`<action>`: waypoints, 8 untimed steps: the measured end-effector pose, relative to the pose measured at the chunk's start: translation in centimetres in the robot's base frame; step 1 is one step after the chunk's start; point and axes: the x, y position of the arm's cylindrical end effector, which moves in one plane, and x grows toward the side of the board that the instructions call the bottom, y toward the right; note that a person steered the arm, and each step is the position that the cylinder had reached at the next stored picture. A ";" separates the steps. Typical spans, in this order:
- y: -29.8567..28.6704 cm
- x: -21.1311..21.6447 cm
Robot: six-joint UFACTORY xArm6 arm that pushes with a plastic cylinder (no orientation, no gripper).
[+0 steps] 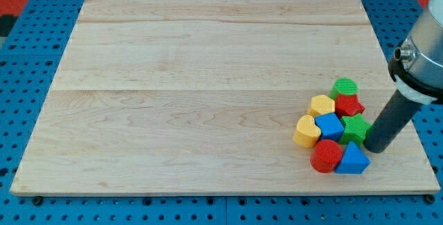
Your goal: Push green star into group of blocks
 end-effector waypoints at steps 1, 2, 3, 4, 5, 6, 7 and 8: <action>0.0 -1.2; 0.0 -2.0; 2.6 -0.2; 3.7 4.0; 1.2 4.5; 0.3 2.1; -0.6 0.0; -2.4 -0.8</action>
